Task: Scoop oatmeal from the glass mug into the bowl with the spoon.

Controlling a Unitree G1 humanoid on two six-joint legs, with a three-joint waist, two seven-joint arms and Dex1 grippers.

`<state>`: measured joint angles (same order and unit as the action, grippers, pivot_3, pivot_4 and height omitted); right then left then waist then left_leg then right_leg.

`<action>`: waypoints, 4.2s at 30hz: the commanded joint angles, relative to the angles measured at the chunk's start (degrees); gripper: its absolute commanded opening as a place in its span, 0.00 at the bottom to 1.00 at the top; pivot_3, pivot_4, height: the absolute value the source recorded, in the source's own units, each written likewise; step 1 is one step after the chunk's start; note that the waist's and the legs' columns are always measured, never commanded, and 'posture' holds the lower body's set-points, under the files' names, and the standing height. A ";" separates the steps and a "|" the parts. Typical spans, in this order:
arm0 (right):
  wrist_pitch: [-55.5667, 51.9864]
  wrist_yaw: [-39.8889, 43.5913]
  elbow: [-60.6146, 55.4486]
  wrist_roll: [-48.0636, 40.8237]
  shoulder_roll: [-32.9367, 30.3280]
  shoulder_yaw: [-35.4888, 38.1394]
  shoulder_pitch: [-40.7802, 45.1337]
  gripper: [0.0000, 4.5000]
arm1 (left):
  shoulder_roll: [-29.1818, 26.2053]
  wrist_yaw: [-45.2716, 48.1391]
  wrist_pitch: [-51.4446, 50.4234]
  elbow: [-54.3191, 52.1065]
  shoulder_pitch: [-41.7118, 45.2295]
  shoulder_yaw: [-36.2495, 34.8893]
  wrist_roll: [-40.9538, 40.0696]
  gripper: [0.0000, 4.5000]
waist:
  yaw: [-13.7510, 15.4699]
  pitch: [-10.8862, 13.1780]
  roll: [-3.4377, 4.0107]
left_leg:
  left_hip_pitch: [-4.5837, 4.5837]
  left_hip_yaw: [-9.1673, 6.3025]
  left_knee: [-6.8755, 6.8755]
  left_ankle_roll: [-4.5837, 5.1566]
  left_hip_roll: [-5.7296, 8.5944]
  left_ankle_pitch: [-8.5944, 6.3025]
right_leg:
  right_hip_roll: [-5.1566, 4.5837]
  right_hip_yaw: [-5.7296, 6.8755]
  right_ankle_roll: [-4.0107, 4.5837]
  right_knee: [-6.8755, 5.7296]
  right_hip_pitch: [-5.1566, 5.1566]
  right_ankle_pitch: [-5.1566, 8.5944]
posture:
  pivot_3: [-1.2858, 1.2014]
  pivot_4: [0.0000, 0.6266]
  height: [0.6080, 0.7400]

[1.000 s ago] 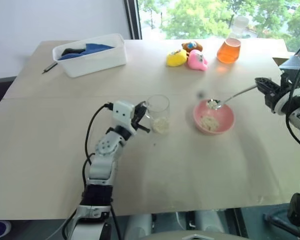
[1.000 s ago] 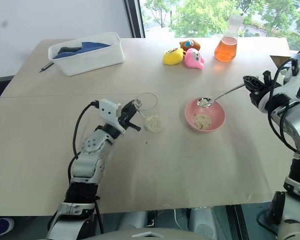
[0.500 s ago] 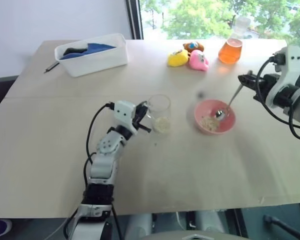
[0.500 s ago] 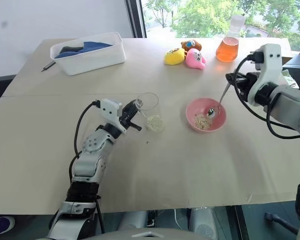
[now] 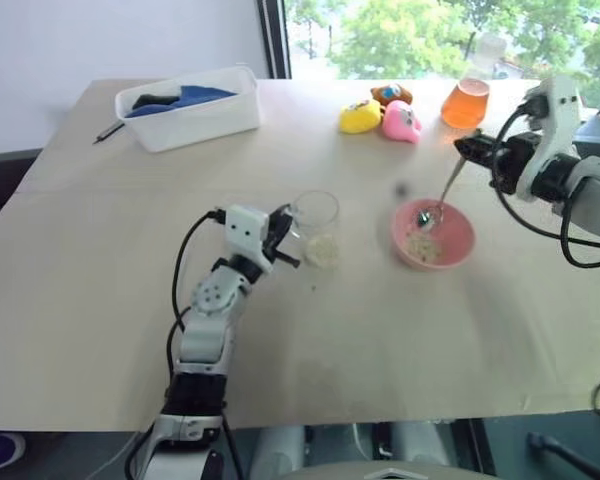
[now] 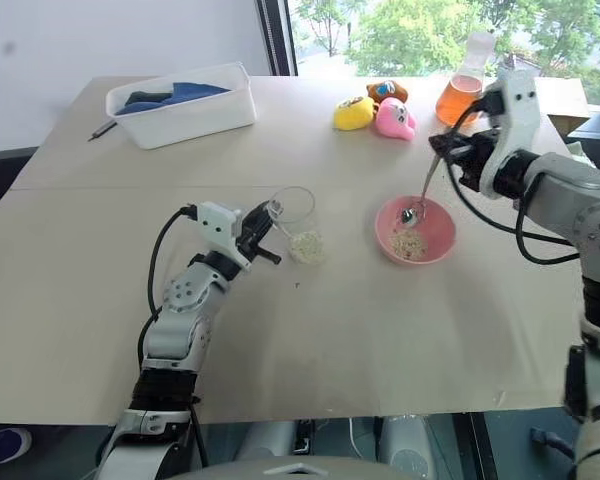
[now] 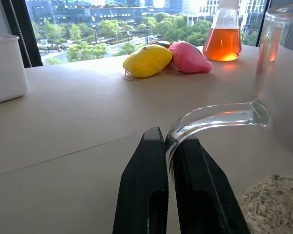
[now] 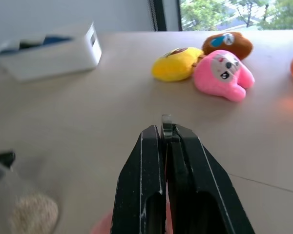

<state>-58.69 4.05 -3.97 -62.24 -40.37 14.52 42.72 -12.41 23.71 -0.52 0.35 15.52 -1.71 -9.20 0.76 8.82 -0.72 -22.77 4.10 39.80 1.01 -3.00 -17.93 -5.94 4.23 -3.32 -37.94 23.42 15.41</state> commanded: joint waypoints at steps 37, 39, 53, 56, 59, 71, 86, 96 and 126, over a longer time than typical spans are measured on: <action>-1.97 1.36 -7.37 -1.31 19.31 -17.36 12.94 0.00 | -0.33 -2.88 -2.75 -5.07 2.72 0.24 0.98 0.03 | -1.51 -0.01 0.04 | -0.06 -0.04 0.04 0.00 -0.04 0.00 | 0.03 0.01 0.00 -0.01 0.02 0.00 | 0.52 0.24 1.00; -1.55 3.32 -7.55 0.88 20.14 -18.90 12.84 0.00 | -0.24 -3.01 -2.77 -5.24 2.48 0.37 1.02 0.03 | -1.51 -0.01 0.04 | -0.07 -0.05 0.04 0.00 -0.04 0.00 | 0.03 0.02 0.00 0.00 0.02 0.00 | 0.52 0.24 1.00; 0.06 11.19 -5.05 11.01 22.65 -17.09 13.29 0.98 | -0.39 -3.43 -2.93 -5.62 1.65 0.22 1.20 0.00 | -1.52 -0.01 0.04 | -0.07 -0.07 0.05 0.00 -0.03 0.00 | 0.03 0.06 0.00 -0.02 0.02 0.00 | 0.52 0.24 1.00; -0.73 10.31 -3.44 8.29 23.03 -11.53 15.16 0.98 | -0.45 -3.40 -2.99 -5.85 1.53 0.30 1.25 0.00 | -1.40 -0.01 0.04 | -0.08 -0.07 0.05 0.00 -0.02 0.00 | 0.03 0.07 0.00 -0.01 0.01 0.00 | 0.52 0.24 1.00; -1.76 9.23 -1.23 5.93 22.55 -6.11 17.60 0.98 | -0.51 -3.35 -2.97 -6.01 1.53 0.36 1.23 0.00 | -1.46 -0.01 0.04 | -0.08 -0.07 0.06 0.00 -0.02 0.00 | 0.02 0.07 0.00 -0.02 0.02 0.00 | 0.52 0.24 1.00; -1.98 8.33 0.39 7.66 21.62 -2.62 18.30 0.99 | -0.72 -3.16 -1.04 -4.47 2.42 0.97 2.41 0.63 | -1.52 -0.01 0.04 | -0.07 -0.05 0.05 0.00 -0.02 0.00 | 0.03 0.07 0.00 -0.02 0.01 0.00 | 0.52 0.24 1.00; -2.60 12.06 -2.57 7.81 16.31 0.24 10.29 0.99 | -3.70 -1.12 -3.11 -12.24 -4.14 -0.98 0.27 0.63 | -1.34 -0.01 0.04 | -0.08 -0.06 0.05 0.00 -0.03 0.00 | 0.01 0.07 0.00 -0.02 0.01 0.00 | 0.52 0.24 1.00; 9.79 32.02 -9.68 11.94 3.54 3.86 -12.52 0.99 | -7.40 0.46 -8.60 -26.30 -15.29 -3.29 -4.09 0.63 | -1.19 -0.01 0.03 | -0.06 -0.08 0.02 0.01 -0.05 -0.01 | 0.01 0.05 0.00 0.02 0.00 0.00 | 0.52 0.24 1.00; 59.67 62.64 2.23 34.36 8.92 -1.17 -53.49 0.99 | -10.56 5.43 -6.35 -33.63 -48.68 -8.35 -4.99 0.63 | -0.08 -0.09 0.05 | 1.05 -0.35 0.02 0.50 -0.08 -0.31 | 0.74 -1.17 0.05 0.24 -0.97 0.05 | 0.52 0.24 1.00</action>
<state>-0.30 67.03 -1.75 -27.65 -31.46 13.08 -11.32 -22.93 28.76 -8.42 -32.83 -32.35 -9.80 -14.66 0.68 8.74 -0.67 -21.71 3.76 39.82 1.51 -3.08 -18.24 -5.19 3.04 -3.27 -37.71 22.46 15.46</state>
